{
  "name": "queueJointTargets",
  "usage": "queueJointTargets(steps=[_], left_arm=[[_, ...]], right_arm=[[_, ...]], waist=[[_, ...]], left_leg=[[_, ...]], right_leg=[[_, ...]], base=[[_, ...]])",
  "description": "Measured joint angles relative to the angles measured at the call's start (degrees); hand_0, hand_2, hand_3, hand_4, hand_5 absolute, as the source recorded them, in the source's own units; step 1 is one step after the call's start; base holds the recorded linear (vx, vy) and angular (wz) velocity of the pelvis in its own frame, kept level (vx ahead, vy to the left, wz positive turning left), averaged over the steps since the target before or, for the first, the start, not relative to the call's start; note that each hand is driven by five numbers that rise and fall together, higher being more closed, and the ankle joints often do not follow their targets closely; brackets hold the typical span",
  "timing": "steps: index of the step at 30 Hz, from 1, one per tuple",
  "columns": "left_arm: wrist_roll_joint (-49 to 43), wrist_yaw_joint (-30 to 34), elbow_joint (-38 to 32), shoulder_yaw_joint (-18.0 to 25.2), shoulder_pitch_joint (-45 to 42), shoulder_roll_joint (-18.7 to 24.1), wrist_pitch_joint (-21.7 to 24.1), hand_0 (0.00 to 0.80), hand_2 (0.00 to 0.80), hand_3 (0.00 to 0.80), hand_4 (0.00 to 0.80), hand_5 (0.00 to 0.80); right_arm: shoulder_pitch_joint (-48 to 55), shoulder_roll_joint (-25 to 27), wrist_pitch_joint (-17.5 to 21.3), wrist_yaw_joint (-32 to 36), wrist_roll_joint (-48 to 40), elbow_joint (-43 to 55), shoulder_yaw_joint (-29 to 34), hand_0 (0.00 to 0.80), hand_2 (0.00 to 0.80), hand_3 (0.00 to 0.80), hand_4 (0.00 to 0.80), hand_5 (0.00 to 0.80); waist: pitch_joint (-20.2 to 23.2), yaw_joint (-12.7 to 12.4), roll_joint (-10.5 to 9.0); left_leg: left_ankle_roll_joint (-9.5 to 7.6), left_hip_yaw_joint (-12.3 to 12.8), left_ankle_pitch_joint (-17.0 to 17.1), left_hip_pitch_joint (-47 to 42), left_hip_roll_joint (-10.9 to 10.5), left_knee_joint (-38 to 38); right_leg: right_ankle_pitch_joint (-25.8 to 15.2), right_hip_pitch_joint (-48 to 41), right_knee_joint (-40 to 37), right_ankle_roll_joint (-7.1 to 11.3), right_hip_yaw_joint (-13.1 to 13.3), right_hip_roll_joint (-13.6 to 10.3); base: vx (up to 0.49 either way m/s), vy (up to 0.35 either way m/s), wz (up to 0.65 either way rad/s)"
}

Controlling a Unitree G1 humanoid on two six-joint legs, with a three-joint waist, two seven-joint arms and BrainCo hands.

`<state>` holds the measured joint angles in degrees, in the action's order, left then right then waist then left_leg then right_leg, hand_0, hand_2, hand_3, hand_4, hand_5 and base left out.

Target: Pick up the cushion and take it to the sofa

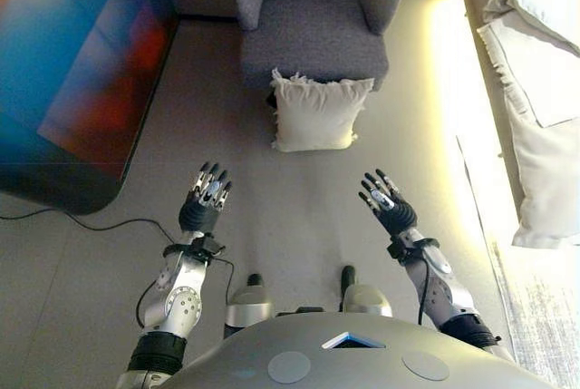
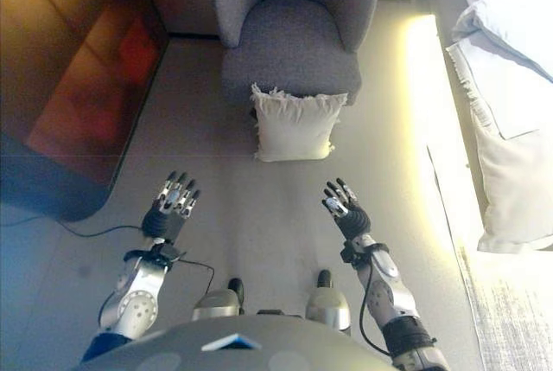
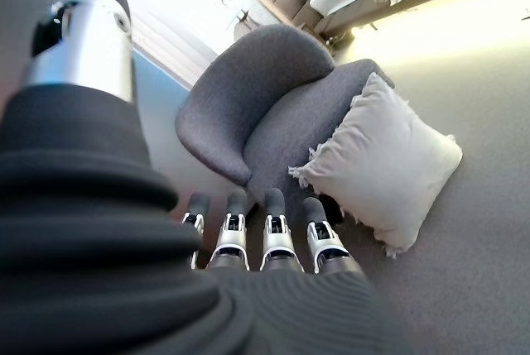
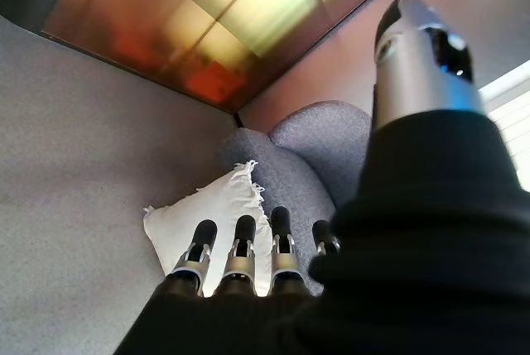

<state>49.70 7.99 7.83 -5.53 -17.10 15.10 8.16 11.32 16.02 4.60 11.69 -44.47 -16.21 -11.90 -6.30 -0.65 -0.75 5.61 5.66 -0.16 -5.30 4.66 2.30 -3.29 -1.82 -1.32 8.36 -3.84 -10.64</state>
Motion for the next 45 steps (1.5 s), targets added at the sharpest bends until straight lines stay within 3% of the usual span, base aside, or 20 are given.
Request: queueJointTargets(steps=[3,7,8,11,14,16,17,19,20,21,26,28,31,32,33,34,36,39,42,45], left_arm=[[-0.60,-0.30,2.60,-0.10,4.13,0.03,0.04,0.000,0.000,0.000,0.000,0.000],[-1.58,-0.91,3.56,-0.07,7.82,2.66,-0.02,0.000,0.000,0.000,0.000,0.000],[-1.59,-0.96,3.17,0.03,7.72,3.68,-0.10,0.000,0.000,0.000,0.000,0.000],[-1.58,-1.00,2.61,0.22,6.30,6.24,-0.94,0.000,0.000,0.000,0.000,0.000],[-1.60,-1.06,2.60,0.00,6.34,6.44,-1.51,0.000,0.000,0.000,0.000,0.000],[-1.63,-0.82,4.04,-0.86,6.60,5.80,-1.72,0.000,0.000,0.000,0.000,0.000],[-1.63,-0.69,4.07,-1.74,6.00,5.21,-1.86,0.000,0.000,0.000,0.000,0.000],[-1.63,-0.21,3.28,-2.84,3.20,3.16,-2.22,0.000,0.000,0.000,0.000,0.000],[-1.63,-0.05,2.50,-2.65,2.91,2.63,-2.31,0.000,0.000,0.000,0.000,0.000],[-1.59,0.01,2.41,-2.16,3.28,2.57,-2.40,0.000,0.000,0.000,0.000,0.000],[-1.66,0.58,2.44,-1.55,2.88,2.70,-2.76,0.000,0.000,0.000,0.000,0.000],[-1.66,0.35,1.70,-3.04,1.59,1.66,-3.61,0.000,0.000,0.000,0.000,0.000],[-1.46,-0.66,0.06,-2.89,1.26,1.41,-4.21,0.000,0.000,0.000,0.000,0.000],[-1.45,-0.94,0.06,-2.82,1.86,1.33,-4.08,0.000,0.000,0.000,0.000,0.000],[-1.44,-1.29,0.09,-2.87,2.08,1.14,-3.80,0.000,0.000,0.000,0.000,0.000],[-1.43,-1.61,0.12,-3.03,2.43,0.86,-3.75,0.000,0.000,0.000,0.000,0.000],[-1.43,-2.64,0.01,-4.31,4.13,0.82,-3.61,0.000,0.000,0.000,0.000,0.000],[-1.41,-3.21,0.03,-4.44,5.15,1.03,-2.95,0.000,0.000,0.000,0.000,0.000],[-1.18,-3.32,0.03,-4.21,4.62,1.23,-2.67,0.000,0.000,0.000,0.000,0.000],[-1.12,-3.15,0.10,-4.07,4.59,1.14,-2.67,0.000,0.000,0.000,0.000,0.000]], right_arm=[[-0.41,-0.54,1.38,-1.31,-0.09,-0.09,0.43,0.000,0.000,0.000,0.000,0.000],[0.29,-2.46,2.43,-3.03,-0.81,-0.10,0.44,0.000,0.000,0.000,0.000,0.000],[0.26,-2.69,2.47,-3.02,-1.37,-0.09,0.44,0.000,0.000,0.000,0.000,0.000],[-0.06,-2.66,2.59,-2.77,-2.04,0.00,0.55,0.000,0.000,0.000,0.000,0.000],[-1.09,-2.86,2.59,-2.75,-2.78,-0.03,0.52,0.000,0.000,0.000,0.000,0.000],[-0.93,-3.70,2.49,-2.91,-3.68,-1.25,1.35,0.000,0.000,0.000,0.000,0.000],[-1.01,-3.32,2.46,-3.23,-4.16,-0.58,1.96,0.000,0.000,0.000,0.000,0.000],[0.25,-0.18,2.53,-3.41,-4.62,1.44,2.36,0.000,0.000,0.000,0.000,0.000],[0.03,0.97,2.57,-3.36,-4.66,1.35,2.82,0.000,0.000,0.000,0.000,0.000],[0.28,0.53,2.44,-3.50,-4.69,0.96,2.90,0.000,0.000,0.000,0.000,0.000],[1.10,-2.01,2.28,-2.65,-4.45,0.34,1.96,0.000,0.000,0.000,0.000,0.000],[1.61,-1.46,2.23,-3.01,-4.37,0.43,2.08,0.000,0.000,0.000,0.000,0.000],[0.61,-0.47,1.16,-2.81,-4.02,0.31,2.16,0.000,0.000,0.000,0.000,0.000],[0.33,0.06,1.03,-2.19,-3.95,-0.10,2.16,0.000,0.000,0.000,0.000,0.000],[0.15,0.48,1.06,-1.60,-3.90,-0.15,1.97,0.000,0.000,0.000,0.000,0.000],[0.08,0.52,1.33,-1.14,-3.80,-0.42,1.73,0.000,0.000,0.000,0.000,0.000],[0.00,0.57,1.53,-0.97,-3.64,-0.71,1.48,0.000,0.000,0.000,0.000,0.000],[0.43,0.60,1.89,-0.54,-3.64,-0.64,0.53,0.000,0.000,0.000,0.000,0.000],[1.67,0.99,1.89,-0.37,-3.69,-0.38,0.30,0.000,0.000,0.000,0.000,0.000],[2.34,2.13,1.89,0.58,-3.73,-0.46,0.12,0.000,0.000,0.000,0.000,0.000]], waist=[[-1.23,0.48,0.42],[-2.68,1.39,2.14],[-2.72,1.45,1.84],[-2.61,1.41,0.22],[-3.53,1.87,-1.78],[-3.23,4.82,-4.28],[-3.89,5.50,-5.19],[-4.06,6.87,-2.37],[-4.12,7.78,0.10],[-4.35,7.58,-0.46],[-2.97,9.22,-2.40],[-0.79,9.75,-0.31],[0.35,9.43,1.14],[0.74,9.18,0.50],[1.78,9.01,-0.57],[2.34,8.72,-1.43],[2.18,8.80,-2.94],[2.34,7.37,-3.50],[1.93,5.25,-2.36],[0.24,2.49,-0.14]], left_leg=[[-1.98,-1.43,-2.25,3.07,-1.37,-4.99],[-3.35,-4.83,-3.32,5.01,-0.55,-8.92],[-3.68,-5.45,-3.16,5.01,-0.39,-8.88],[-4.29,-6.21,-2.77,6.06,-0.50,-8.86],[-4.45,-7.99,-2.50,8.01,-1.56,-8.20],[-4.51,-10.15,-2.38,7.75,-3.85,-7.58],[-6.12,-8.27,-4.94,7.60,-6.32,-13.60],[-8.10,-5.98,-10.61,1.70,-8.38,-16.62],[-6.68,-7.36,-12.90,-2.22,-7.13,-10.91],[-7.27,-7.95,-13.15,-3.33,-7.39,-9.88],[-4.31,-10.13,-17.31,-6.35,-4.28,-9.87],[-1.63,-10.44,-18.03,-9.47,-0.71,-9.16],[1.86,-8.02,-15.45,-5.98,1.25,-21.52],[2.43,-6.97,-11.92,-2.34,0.92,-29.69],[2.32,-6.85,-5.58,1.16,0.08,-36.52],[0.61,-6.84,-2.02,4.02,-0.46,-42.50],[-0.93,-6.32,-2.88,9.08,-1.26,-48.78],[-2.23,-5.48,-3.75,15.45,0.50,-41.13],[-2.20,-6.07,-2.74,16.92,3.29,-20.06],[-1.14,-6.46,2.00,16.99,4.71,-1.68]], right_leg=[[3.01,6.20,13.85,0.26,0.03,-2.00],[-3.17,13.75,30.35,-4.31,1.18,-2.28],[-2.58,14.69,31.69,-4.32,2.02,-2.13],[2.44,14.92,29.87,-2.73,1.90,-1.49],[5.59,10.99,11.78,0.15,1.95,0.26],[2.62,7.32,3.57,0.92,2.50,-0.30],[1.99,7.15,5.09,0.38,2.93,-1.61],[3.88,10.41,15.73,-0.75,1.02,-2.11],[6.54,14.71,25.01,0.63,-0.03,-1.23],[8.50,18.15,28.51,2.25,0.39,-1.46],[1.99,22.92,17.60,-1.46,0.13,2.18],[1.33,22.81,21.30,-4.85,-0.85,5.91],[4.55,20.73,22.22,-9.99,-1.40,8.99],[4.84,19.32,21.60,-11.07,0.01,9.24],[5.35,17.82,20.60,-11.81,1.00,9.00],[5.80,15.63,18.92,-12.39,1.71,8.85],[5.22,10.81,14.87,-13.17,2.71,8.92],[5.64,5.99,9.86,-13.58,4.29,10.54],[5.90,2.43,6.03,-14.11,5.13,12.45],[6.84,-2.04,3.57,-14.37,7.36,13.86]], base=[[0.011,0.192,0.27],[0.176,0.032,0.47],[0.338,-0.137,0.33],[0.408,-0.163,0.34],[0.430,-0.046,0.37],[0.433,-0.015,0.87],[0.518,-0.072,0.65],[0.484,-0.089,0.06],[0.406,-0.087,-0.08],[0.503,-0.108,-0.16],[0.484,-0.138,0.19],[0.377,-0.155,0.20],[0.399,-0.200,-0.24],[0.329,-0.155,-0.50],[0.343,-0.095,-0.49],[0.344,-0.067,-0.37],[0.307,0.038,-0.33],[0.303,0.170,-0.39],[0.458,0.196,-0.29],[0.478,0.113,-0.39]])
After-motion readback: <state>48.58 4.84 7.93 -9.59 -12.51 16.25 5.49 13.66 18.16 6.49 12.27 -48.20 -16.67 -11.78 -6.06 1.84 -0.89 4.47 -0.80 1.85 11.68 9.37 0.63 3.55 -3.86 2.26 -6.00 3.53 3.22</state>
